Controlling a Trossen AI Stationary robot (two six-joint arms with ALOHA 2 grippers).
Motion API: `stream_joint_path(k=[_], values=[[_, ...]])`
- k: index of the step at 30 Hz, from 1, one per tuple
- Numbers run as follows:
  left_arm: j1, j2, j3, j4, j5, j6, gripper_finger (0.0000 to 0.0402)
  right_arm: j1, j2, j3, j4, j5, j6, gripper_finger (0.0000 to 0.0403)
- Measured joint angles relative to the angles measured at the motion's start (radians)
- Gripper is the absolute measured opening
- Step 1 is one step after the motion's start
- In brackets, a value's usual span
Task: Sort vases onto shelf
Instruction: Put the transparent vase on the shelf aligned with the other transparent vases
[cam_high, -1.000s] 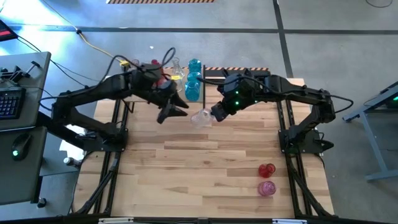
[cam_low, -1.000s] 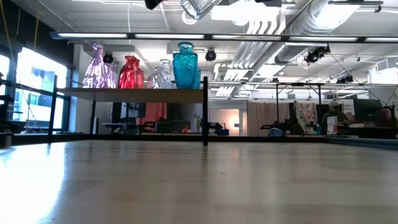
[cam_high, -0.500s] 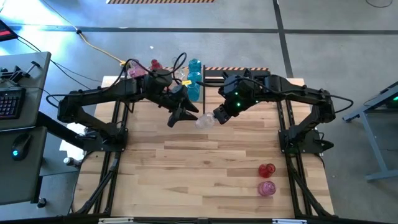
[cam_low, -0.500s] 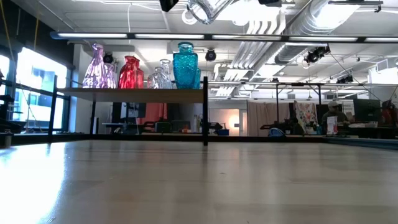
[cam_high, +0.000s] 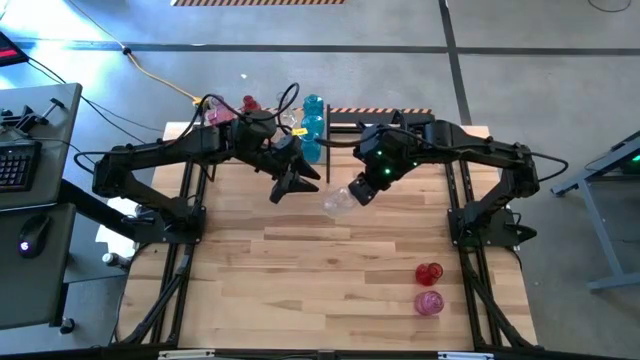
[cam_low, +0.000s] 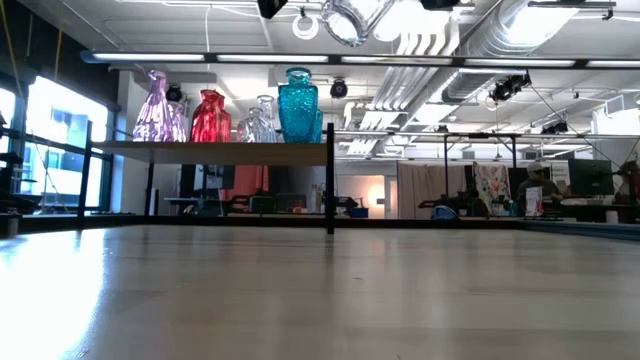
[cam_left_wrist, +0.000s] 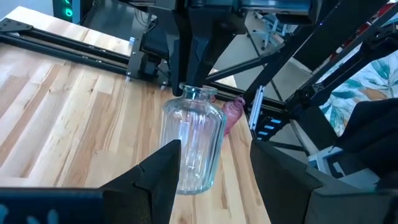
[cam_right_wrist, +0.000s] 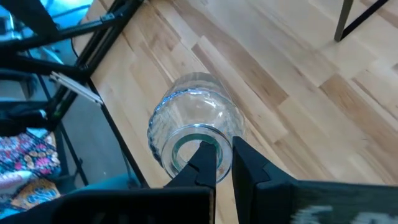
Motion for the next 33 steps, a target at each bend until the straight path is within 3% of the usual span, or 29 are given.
stream_joint_path(k=[18, 28, 33], values=[[0.000, 0.000, 0.000, -0.009, -0.045, -0.023, 0.0194, 0.000, 0.000, 0.000, -0.025, -0.007, -0.112, 0.0000], [-0.021, 0.047, 0.000, 0.003, -0.050, -0.012, 0.0294, -0.004, 0.000, 0.000, 0.004, -0.008, -0.130, 0.0000], [-0.038, 0.114, 0.000, 0.054, -0.052, -0.051, 0.0314, -0.004, 0.000, 0.000, 0.027, -0.008, -0.138, 0.0000]])
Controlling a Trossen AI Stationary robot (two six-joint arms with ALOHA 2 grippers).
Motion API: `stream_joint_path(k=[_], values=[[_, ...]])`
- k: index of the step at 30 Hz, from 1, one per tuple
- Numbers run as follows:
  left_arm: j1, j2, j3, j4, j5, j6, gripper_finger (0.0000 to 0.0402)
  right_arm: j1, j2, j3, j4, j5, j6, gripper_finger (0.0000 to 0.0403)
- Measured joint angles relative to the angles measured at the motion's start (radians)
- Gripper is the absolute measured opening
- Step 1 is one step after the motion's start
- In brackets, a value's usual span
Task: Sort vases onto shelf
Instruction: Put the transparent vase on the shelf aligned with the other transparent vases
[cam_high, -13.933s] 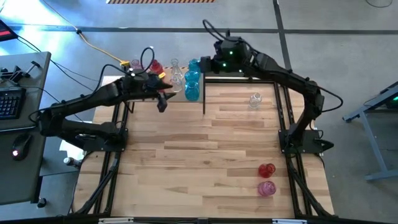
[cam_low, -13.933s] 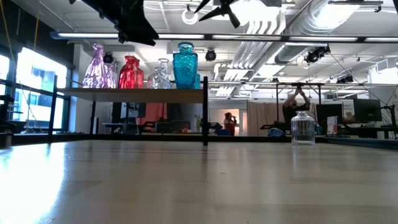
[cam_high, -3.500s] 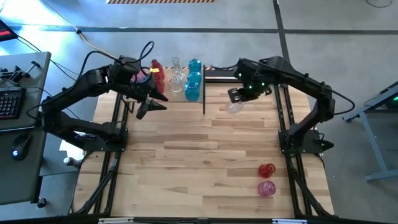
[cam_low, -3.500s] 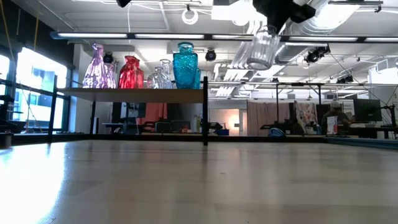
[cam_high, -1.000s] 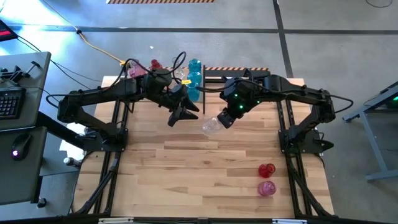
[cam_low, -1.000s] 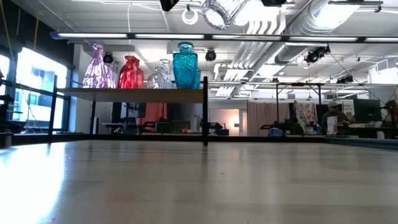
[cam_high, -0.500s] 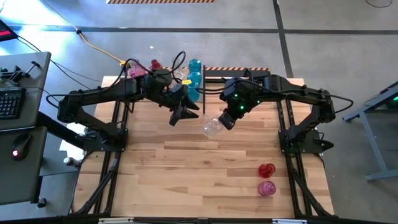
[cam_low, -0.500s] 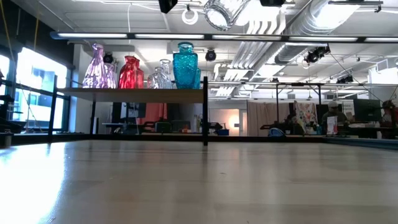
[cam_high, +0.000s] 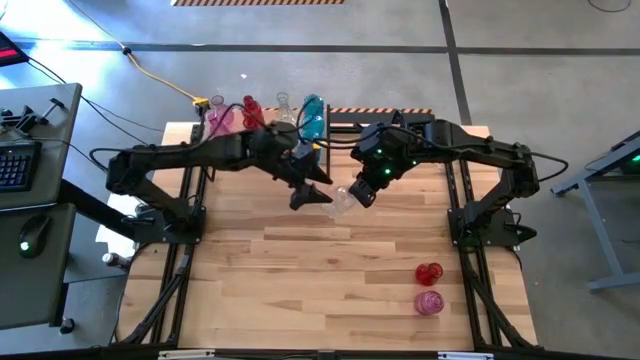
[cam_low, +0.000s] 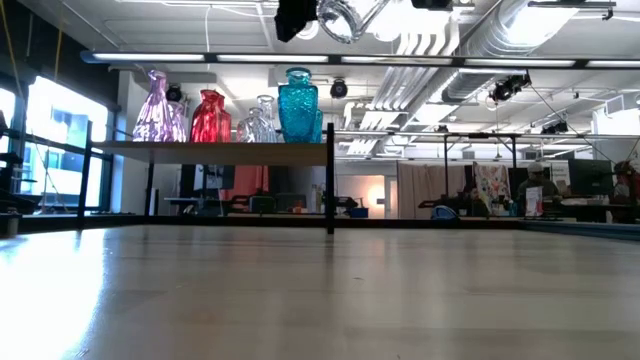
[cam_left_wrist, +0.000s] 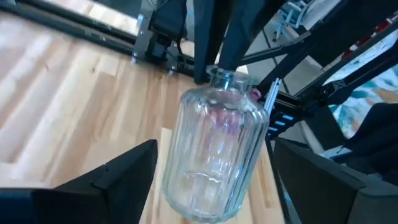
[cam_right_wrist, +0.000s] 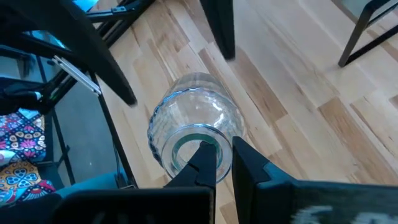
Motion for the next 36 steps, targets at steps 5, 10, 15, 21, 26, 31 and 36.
stream_joint_path(k=[5, 10, 15, 21, 26, 31, 36], values=[[-0.022, 0.052, 0.000, 0.001, 0.002, -0.132, 0.0314, -0.007, 0.000, 0.000, -0.003, 0.008, -0.004, 0.0000], [-0.030, 0.109, 0.002, 0.010, 0.001, -0.171, 0.0314, -0.015, 0.011, -0.001, -0.011, 0.015, -0.013, 0.0000], [-0.031, 0.183, 0.000, 0.026, -0.003, -0.162, 0.0314, -0.018, 0.069, -0.001, -0.019, 0.016, -0.021, 0.0000], [-0.040, 0.229, -0.001, 0.053, -0.004, -0.180, 0.0311, -0.018, 0.108, -0.001, -0.053, 0.018, -0.044, 0.0000], [-0.059, 0.229, -0.001, 0.107, -0.012, -0.152, 0.0311, -0.017, 0.100, 0.015, -0.054, 0.009, -0.032, 0.0000], [-0.059, 0.229, -0.001, 0.195, -0.012, -0.151, 0.0310, -0.018, 0.100, 0.072, -0.073, 0.016, -0.029, 0.0001], [-0.060, 0.229, -0.001, 0.286, -0.006, -0.160, 0.0310, -0.016, 0.100, 0.118, -0.100, 0.033, -0.026, 0.0001]])
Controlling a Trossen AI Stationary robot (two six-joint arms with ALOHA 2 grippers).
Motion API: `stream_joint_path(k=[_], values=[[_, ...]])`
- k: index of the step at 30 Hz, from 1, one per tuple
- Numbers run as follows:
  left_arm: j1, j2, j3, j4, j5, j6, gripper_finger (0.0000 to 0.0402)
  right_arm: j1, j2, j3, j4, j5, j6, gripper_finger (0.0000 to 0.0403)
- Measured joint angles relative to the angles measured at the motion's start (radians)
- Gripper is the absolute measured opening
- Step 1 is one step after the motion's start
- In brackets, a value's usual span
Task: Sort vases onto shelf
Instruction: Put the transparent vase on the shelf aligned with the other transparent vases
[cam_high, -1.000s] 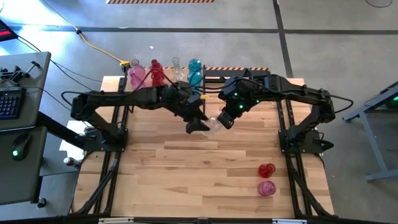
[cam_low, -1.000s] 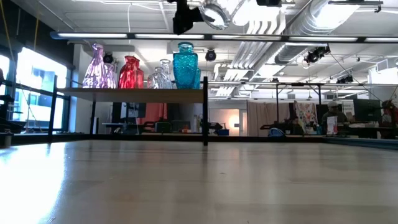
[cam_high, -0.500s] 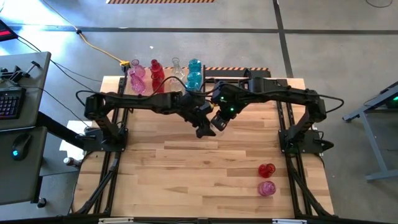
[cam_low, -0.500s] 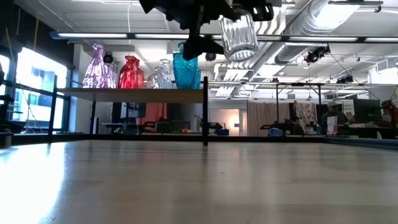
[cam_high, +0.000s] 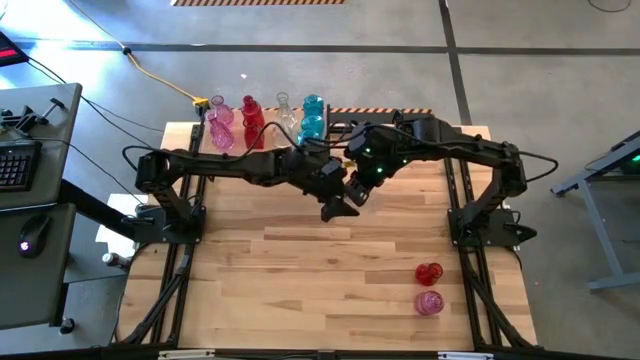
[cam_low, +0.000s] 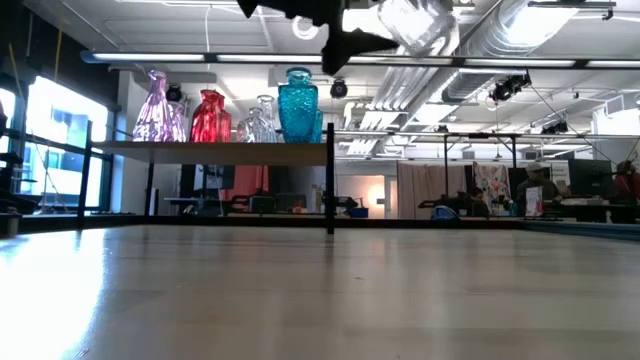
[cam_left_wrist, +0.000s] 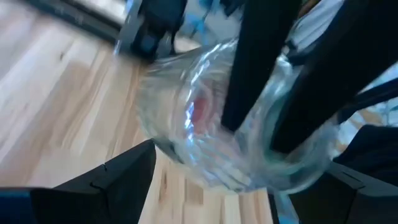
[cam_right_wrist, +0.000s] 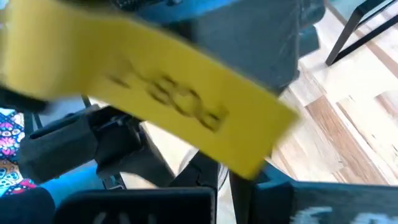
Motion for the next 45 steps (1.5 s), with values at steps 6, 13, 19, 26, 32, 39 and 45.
stream_joint_path(k=[6, 13, 19, 26, 32, 39, 45], values=[[-0.009, -0.008, 0.003, 0.183, 0.006, 0.005, 0.0310, 0.021, 0.006, -0.004, -0.026, 0.028, 0.010, 0.0003], [-0.030, -0.005, 0.003, 0.190, -0.021, 0.012, 0.0310, 0.023, 0.004, -0.004, -0.055, 0.036, 0.026, 0.0001], [-0.052, -0.004, 0.002, 0.144, -0.017, 0.020, 0.0310, 0.034, -0.027, -0.004, -0.163, 0.031, 0.030, 0.0001], [-0.057, -0.004, 0.002, 0.149, -0.007, 0.003, 0.0310, 0.040, -0.061, -0.003, -0.217, 0.043, 0.059, 0.0000], [-0.059, -0.007, 0.002, 0.148, 0.006, -0.022, 0.0310, 0.040, -0.063, -0.014, -0.271, 0.074, 0.009, 0.0000], [-0.062, -0.053, 0.001, 0.142, 0.007, 0.003, 0.0310, 0.022, -0.060, -0.014, -0.286, 0.138, -0.058, 0.0001], [-0.066, -0.126, 0.001, 0.108, 0.006, 0.026, 0.0310, -0.006, -0.060, -0.014, -0.286, 0.138, -0.107, 0.0033]])
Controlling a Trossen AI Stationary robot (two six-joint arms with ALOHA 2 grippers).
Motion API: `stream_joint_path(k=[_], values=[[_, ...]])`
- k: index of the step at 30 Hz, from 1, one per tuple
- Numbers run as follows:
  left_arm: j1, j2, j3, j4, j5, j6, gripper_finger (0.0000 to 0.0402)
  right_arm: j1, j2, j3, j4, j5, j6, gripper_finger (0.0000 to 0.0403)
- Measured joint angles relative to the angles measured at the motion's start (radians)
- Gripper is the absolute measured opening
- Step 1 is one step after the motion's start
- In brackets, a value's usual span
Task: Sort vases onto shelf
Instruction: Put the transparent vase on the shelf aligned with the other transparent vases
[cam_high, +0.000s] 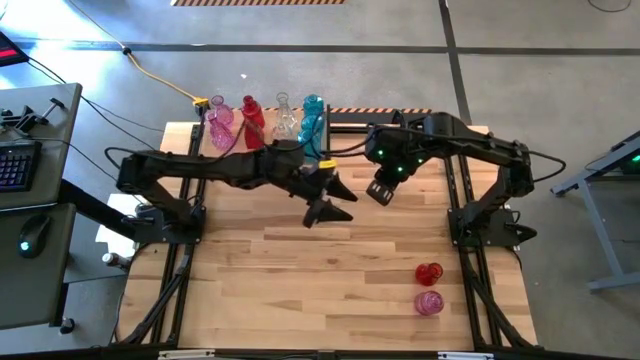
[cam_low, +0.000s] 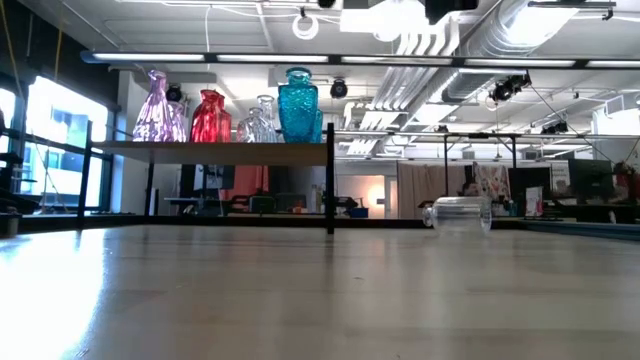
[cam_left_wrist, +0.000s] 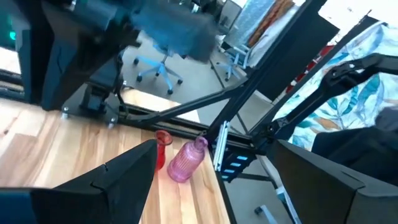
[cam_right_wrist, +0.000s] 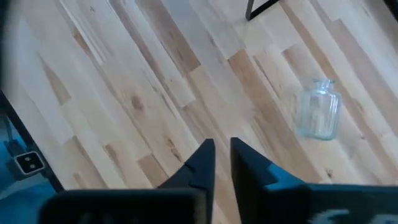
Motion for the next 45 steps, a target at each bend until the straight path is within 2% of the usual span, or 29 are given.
stream_joint_path(k=[7, 10, 18, 22, 31, 39, 45], values=[[0.001, -0.133, 0.001, -0.069, -0.001, 0.051, 0.0310, -0.023, 0.000, 0.000, 0.000, 0.005, -0.095, 0.0121], [0.003, -0.201, 0.001, -0.107, -0.002, 0.083, 0.0310, -0.040, 0.005, 0.000, 0.000, 0.038, -0.124, 0.0163], [0.012, -0.392, 0.001, -0.270, -0.017, 0.144, 0.0310, -0.156, 0.014, -0.077, 0.002, 0.078, -0.145, 0.0250], [0.028, -0.471, 0.001, -0.342, -0.029, 0.163, 0.0310, -0.216, 0.015, -0.122, 0.001, 0.081, -0.120, 0.0263], [0.074, -0.589, 0.001, -0.464, -0.078, 0.202, 0.0310, -0.297, 0.014, -0.164, 0.013, 0.080, 0.008, 0.0264], [0.120, -0.655, 0.001, -0.545, -0.083, 0.241, 0.0310, -0.302, 0.014, -0.236, 0.016, -0.009, -0.018, 0.0265], [0.151, -0.678, 0.001, -0.545, -0.107, 0.257, 0.0310, -0.350, 0.014, -0.343, 0.011, -0.010, -0.073, 0.0297]])
